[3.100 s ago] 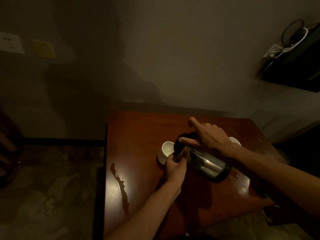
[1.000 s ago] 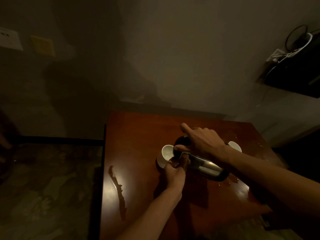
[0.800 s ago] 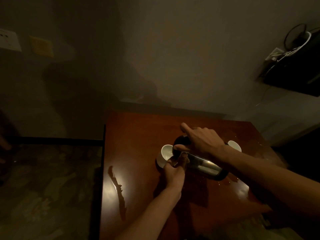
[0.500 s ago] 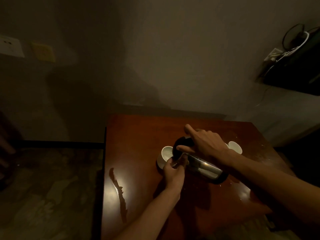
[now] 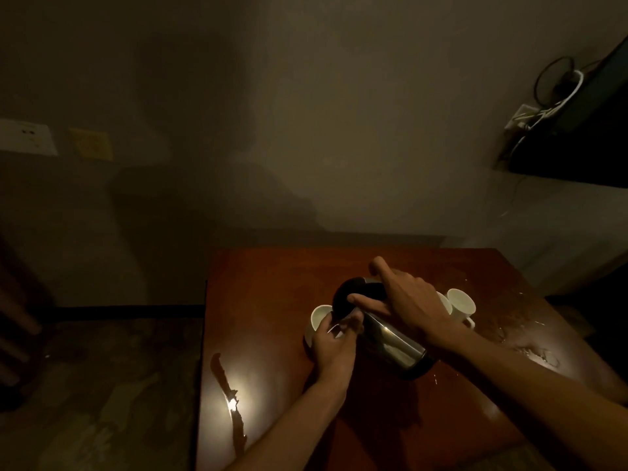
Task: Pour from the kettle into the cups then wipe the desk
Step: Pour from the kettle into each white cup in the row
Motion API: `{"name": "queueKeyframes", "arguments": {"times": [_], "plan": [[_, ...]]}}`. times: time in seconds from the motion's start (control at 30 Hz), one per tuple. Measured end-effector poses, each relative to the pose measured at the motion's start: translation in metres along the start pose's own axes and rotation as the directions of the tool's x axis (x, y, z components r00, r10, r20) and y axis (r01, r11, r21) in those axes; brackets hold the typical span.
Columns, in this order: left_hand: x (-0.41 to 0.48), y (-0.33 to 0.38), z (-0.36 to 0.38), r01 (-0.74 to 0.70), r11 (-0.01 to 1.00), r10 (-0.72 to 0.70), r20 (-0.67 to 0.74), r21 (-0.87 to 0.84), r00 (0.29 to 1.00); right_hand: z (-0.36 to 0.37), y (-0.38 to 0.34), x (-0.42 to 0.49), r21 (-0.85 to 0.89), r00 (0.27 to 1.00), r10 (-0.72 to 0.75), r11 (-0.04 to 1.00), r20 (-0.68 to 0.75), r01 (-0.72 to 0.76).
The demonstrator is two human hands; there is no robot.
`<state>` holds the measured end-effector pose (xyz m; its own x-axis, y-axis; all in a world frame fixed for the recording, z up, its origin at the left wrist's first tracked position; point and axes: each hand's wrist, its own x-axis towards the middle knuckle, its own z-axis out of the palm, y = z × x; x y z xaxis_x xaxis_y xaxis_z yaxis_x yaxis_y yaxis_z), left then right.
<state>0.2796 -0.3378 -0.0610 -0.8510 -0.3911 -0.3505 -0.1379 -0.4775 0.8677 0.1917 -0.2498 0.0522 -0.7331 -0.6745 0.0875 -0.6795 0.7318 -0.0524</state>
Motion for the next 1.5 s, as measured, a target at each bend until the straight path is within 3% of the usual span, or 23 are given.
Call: {"name": "queueKeyframes", "arguments": {"times": [0.33, 0.6, 0.97, 1.23, 1.5], "plan": [[-0.01, 0.012, 0.031, -0.15, 0.985, 0.155, -0.049, 0.091, 0.987, -0.008, 0.033, -0.024, 0.234, 0.977, 0.083, 0.971, -0.194, -0.036], [-0.018, 0.033, 0.095, -0.34, 0.908, 0.352, -0.004, 0.245, 0.936, -0.031, 0.087, -0.059, 0.565, 0.881, 0.307, 0.823, -0.359, -0.056], [-0.027, 0.041, 0.194, -0.492, 0.804, 0.48, 0.123, 0.335, 0.869, -0.076, 0.165, -0.103, 0.67, 0.769, 0.46, 0.741, -0.444, -0.056], [-0.019, 0.027, 0.253, -0.543, 0.736, 0.493, 0.229, 0.404, 0.839, -0.082, 0.217, -0.129, 0.725, 0.653, 0.579, 0.686, -0.488, -0.067], [0.02, 0.03, 0.32, -0.602, 0.728, 0.496, 0.354, 0.328, 0.793, -0.095, 0.278, -0.117, 0.713, 0.594, 0.61, 0.696, -0.525, -0.086]]}}
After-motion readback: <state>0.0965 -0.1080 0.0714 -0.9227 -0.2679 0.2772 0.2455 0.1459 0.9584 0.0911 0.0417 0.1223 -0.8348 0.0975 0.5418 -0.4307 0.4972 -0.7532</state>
